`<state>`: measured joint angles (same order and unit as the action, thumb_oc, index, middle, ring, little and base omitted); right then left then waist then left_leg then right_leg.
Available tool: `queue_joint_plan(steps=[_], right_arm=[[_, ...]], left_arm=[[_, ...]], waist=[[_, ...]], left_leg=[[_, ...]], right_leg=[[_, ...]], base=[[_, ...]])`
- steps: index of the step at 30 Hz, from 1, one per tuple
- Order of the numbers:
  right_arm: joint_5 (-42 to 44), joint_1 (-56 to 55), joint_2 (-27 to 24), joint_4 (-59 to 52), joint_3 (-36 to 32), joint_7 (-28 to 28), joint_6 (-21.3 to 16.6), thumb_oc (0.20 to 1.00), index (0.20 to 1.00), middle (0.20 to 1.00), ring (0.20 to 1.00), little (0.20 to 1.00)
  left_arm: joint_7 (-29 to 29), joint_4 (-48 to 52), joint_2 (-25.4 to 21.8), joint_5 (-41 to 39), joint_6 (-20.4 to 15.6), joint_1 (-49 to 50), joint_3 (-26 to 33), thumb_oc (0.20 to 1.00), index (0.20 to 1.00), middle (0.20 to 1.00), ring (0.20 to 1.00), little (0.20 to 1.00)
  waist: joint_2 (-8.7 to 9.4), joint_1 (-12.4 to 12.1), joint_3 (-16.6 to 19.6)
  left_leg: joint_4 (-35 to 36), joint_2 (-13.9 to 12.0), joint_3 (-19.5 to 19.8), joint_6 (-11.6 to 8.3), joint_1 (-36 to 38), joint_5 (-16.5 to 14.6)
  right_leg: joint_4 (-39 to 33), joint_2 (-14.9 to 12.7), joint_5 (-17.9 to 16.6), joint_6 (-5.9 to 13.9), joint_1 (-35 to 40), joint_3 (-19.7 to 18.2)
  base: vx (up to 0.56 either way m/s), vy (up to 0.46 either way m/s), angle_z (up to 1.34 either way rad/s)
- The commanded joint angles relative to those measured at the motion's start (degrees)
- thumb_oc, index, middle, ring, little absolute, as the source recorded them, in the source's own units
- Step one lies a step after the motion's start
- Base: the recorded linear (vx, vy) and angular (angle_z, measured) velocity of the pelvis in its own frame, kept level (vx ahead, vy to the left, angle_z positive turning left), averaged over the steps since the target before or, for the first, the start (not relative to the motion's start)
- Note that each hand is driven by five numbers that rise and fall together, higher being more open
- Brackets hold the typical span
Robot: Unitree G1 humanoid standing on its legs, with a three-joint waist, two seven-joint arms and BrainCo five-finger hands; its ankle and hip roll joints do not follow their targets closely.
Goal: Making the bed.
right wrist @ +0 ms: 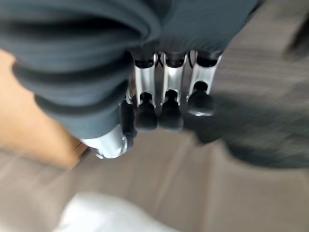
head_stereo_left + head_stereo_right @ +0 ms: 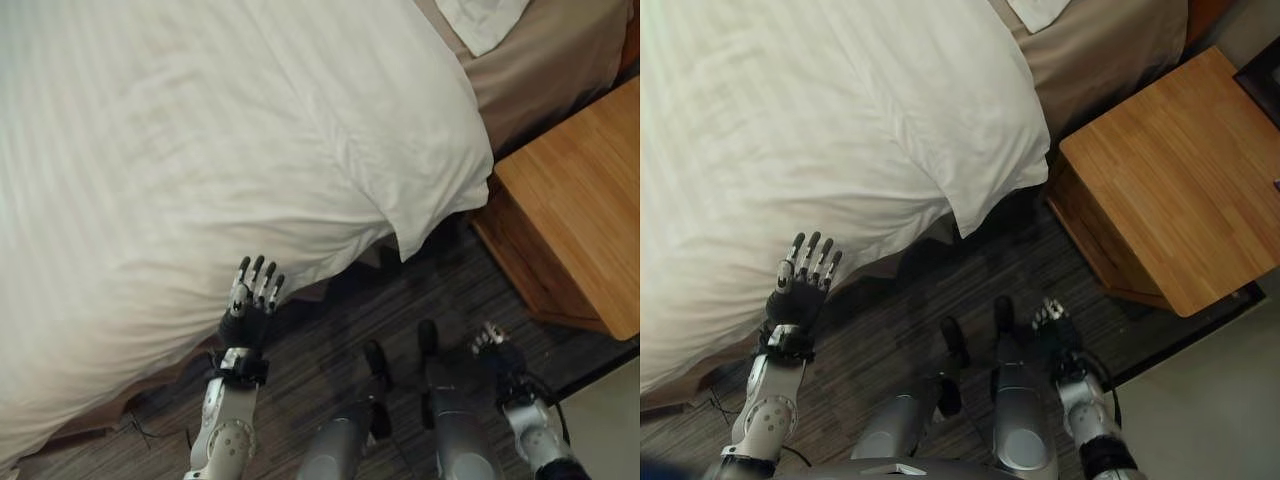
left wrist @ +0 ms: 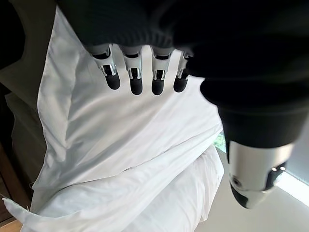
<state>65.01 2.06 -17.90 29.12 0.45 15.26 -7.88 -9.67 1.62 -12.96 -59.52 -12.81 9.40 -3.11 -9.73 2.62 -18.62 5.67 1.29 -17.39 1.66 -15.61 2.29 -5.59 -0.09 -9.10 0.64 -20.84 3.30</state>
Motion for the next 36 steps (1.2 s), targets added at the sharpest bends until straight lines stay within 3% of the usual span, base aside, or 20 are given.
queue_joint_plan(steps=[1,3,9,10,13,18,19,23,25,26,27,28,29,32,34,35,36], right_arm=[[-4.1,-3.3,1.4,-2.9,-5.2,-4.5,-5.5,0.200,0.200,0.200,0.200,0.200],[-12.0,-5.0,1.2,-7.0,-9.8,-9.8,-8.8,0.200,0.200,0.200,0.200,0.200],[-22.0,-8.6,1.1,-11.7,-15.2,-16.7,-10.2,0.200,0.200,0.200,0.200,0.200],[-27.6,-9.8,1.0,-14.2,-18.1,-20.9,-11.1,0.200,0.200,0.200,0.200,0.200],[-35.2,-10.1,0.6,-18.5,-19.1,-24.8,-11.8,0.200,0.200,0.200,0.200,0.200],[-41.3,-8.1,-1.1,-26.5,-13.7,-22.5,-12.0,0.200,0.200,0.200,0.200,0.200],[-40.7,-8.0,-1.6,-28.4,-10.2,-19.7,-11.2,1.000,1.000,1.000,1.000,1.000],[-43.6,-9.6,-3.1,-29.1,-3.0,-15.4,-9.2,1.000,1.000,1.000,1.000,1.000],[-45.1,-11.5,-3.3,-29.0,1.3,-12.6,-8.1,1.000,1.000,1.000,1.000,1.000],[-43.4,-12.4,-2.9,-29.9,3.3,-11.2,-7.8,1.000,1.000,1.000,1.000,1.000],[-43.4,-12.4,-2.9,-29.9,3.3,-11.2,-7.7,1.000,1.000,1.000,1.000,1.000],[-43.2,-12.7,-3.0,-30.2,4.2,-10.6,-7.5,1.000,1.000,1.000,1.000,1.000],[-44.4,-12.9,-4.0,-30.8,5.7,-9.7,-7.2,1.000,1.000,1.000,1.000,1.000],[-45.4,-12.8,-5.0,-31.6,6.3,-9.3,-7.3,1.000,1.000,1.000,1.000,1.000],[-45.6,-12.5,-5.1,-31.4,6.4,-9.6,-7.4,1.000,1.000,1.000,1.000,1.000],[-44.9,-11.6,-5.7,-32.2,7.1,-9.6,-7.5,1.000,1.000,1.000,1.000,1.000],[-44.9,-11.6,-5.7,-32.1,7.1,-9.6,-7.5,1.000,1.000,1.000,1.000,1.000]], left_arm=[[-0.6,-0.5,-0.8,3.8,-3.1,-0.3,1.2,1.000,1.000,1.000,1.000,1.000],[1.0,-1.8,-1.2,7.0,-3.5,-0.2,2.7,1.000,1.000,1.000,1.000,1.000],[2.3,-4.1,-1.4,9.9,-2.9,-0.2,4.3,1.000,1.000,1.000,1.000,1.000],[3.0,-4.4,-1.4,11.1,-2.7,0.1,4.8,1.000,1.000,1.000,1.000,1.000],[3.2,-5.0,-1.3,12.2,-2.7,0.6,4.7,1.000,1.000,1.000,1.000,1.000],[2.7,-4.4,-1.2,13.3,-2.4,2.1,3.0,1.000,1.000,1.000,1.000,1.000],[2.3,-3.8,-2.2,16.0,-2.2,2.9,1.9,1.000,1.000,1.000,1.000,1.000],[1.6,-3.3,-3.7,20.2,-1.9,3.8,0.2,1.000,1.000,1.000,1.000,1.000],[1.5,-3.5,-3.9,21.6,-2.7,3.9,0.0,1.000,1.000,1.000,1.000,1.000],[1.9,-4.3,-4.7,21.8,-3.2,2.9,-0.6,1.000,1.000,1.000,1.000,1.000],[1.9,-4.3,-4.7,21.8,-3.2,2.8,-0.5,1.000,1.000,1.000,1.000,1.000],[2.0,-4.4,-5.0,21.8,-3.4,2.5,-0.8,1.000,1.000,1.000,1.000,1.000],[2.0,-4.3,-5.8,22.4,-3.8,1.9,-1.0,1.000,1.000,1.000,1.000,1.000],[2.1,-4.2,-5.8,21.7,-4.2,0.8,-1.6,1.000,1.000,1.000,1.000,1.000],[2.5,-4.6,-5.5,21.5,-4.5,0.2,-2.0,1.000,1.000,1.000,1.000,1.000],[3.2,-4.9,-5.5,21.0,-4.9,-0.4,-1.8,1.000,1.000,1.000,1.000,1.000],[3.2,-4.9,-5.5,21.0,-4.9,-0.4,-1.7,1.000,1.000,1.000,1.000,1.000]], waist=[[1.73,1.6,3.6],[2.89,2.6,5.3],[5.50,3.8,8.9],[6.13,4.4,10.3],[6.74,4.8,11.8],[7.36,4.2,13.9],[7.56,3.8,14.4],[7.60,3.4,14.8],[7.08,3.6,13.4],[7.21,5.3,12.1],[7.21,5.2,12.2],[7.25,5.6,12.2],[7.19,5.4,12.4],[7.52,4.8,13.5],[7.77,4.8,14.0],[8.22,4.0,14.3],[8.20,4.2,14.3]], left_leg=[[-0.7,1.5,0.6,-1.03,3.1,-1.6],[-0.7,1.2,0.2,-0.71,5.4,-2.3],[-0.7,0.8,-0.9,-0.22,10.6,-3.8],[-0.7,0.7,-1.0,0.05,12.5,-4.4],[-0.7,0.8,-0.8,0.53,15.2,-5.3],[-0.7,1.0,-0.7,1.10,18.4,-6.3],[-0.7,1.1,-0.7,1.26,18.8,-6.3],[-0.7,1.3,-0.1,1.48,19.7,-6.5],[-0.7,1.0,1.1,2.15,20.6,-6.4],[-0.7,1.1,3.5,2.18,20.4,-5.6],[-0.7,1.1,3.3,2.16,20.3,-5.6],[-0.7,1.1,4.5,2.13,20.1,-5.5],[-0.7,1.4,8.2,2.00,19.9,-4.7],[-0.7,2.0,15.3,1.74,19.2,-3.5],[-0.7,2.2,17.5,1.32,18.5,-2.8],[-0.7,2.3,19.8,0.08,16.4,-1.2],[-0.7,2.3,20.0,0.08,16.3,-1.1]], right_leg=[[0.6,-0.8,6.3,2.95,4.7,1.1],[0.6,-0.8,6.4,3.21,6.9,1.5],[0.6,-0.4,7.0,3.64,11.6,1.3],[0.6,-0.4,7.3,3.79,13.6,1.3],[0.6,-0.5,7.7,3.82,16.5,1.2],[0.6,-0.7,8.1,4.10,19.7,1.2],[0.6,-0.7,8.1,4.16,20.1,1.2],[1.5,-1.0,8.5,4.21,21.0,1.3],[10.2,-0.9,10.8,4.19,18.3,0.9],[16.6,1.2,13.4,4.04,15.8,-5.8],[16.6,1.2,13.3,4.00,15.5,-5.9],[17.4,2.2,14.2,3.76,15.4,-8.8],[19.1,2.1,15.6,3.11,15.8,-11.5],[21.4,1.4,17.0,2.68,17.2,-12.6],[20.9,1.6,17.6,2.92,18.2,-13.3],[17.1,2.3,18.7,1.91,19.9,-14.5],[16.7,2.2,18.5,1.90,20.1,-14.3]], base=[[-0.03,0.098,0.21],[-0.04,0.114,0.12],[-0.02,0.086,-0.12],[0.01,0.111,-0.20],[0.01,0.091,-0.04],[-0.02,0.060,-0.02],[-0.04,0.036,0.04],[-0.03,0.025,0.07],[-0.11,-0.004,0.11],[-0.15,-0.045,0.10],[-0.12,-0.076,0.26],[-0.08,-0.135,0.38],[-0.10,-0.204,0.86],[-0.09,-0.228,1.28],[-0.15,-0.271,1.66],[-0.22,-0.320,1.35],[-0.40,-0.484,1.82]])
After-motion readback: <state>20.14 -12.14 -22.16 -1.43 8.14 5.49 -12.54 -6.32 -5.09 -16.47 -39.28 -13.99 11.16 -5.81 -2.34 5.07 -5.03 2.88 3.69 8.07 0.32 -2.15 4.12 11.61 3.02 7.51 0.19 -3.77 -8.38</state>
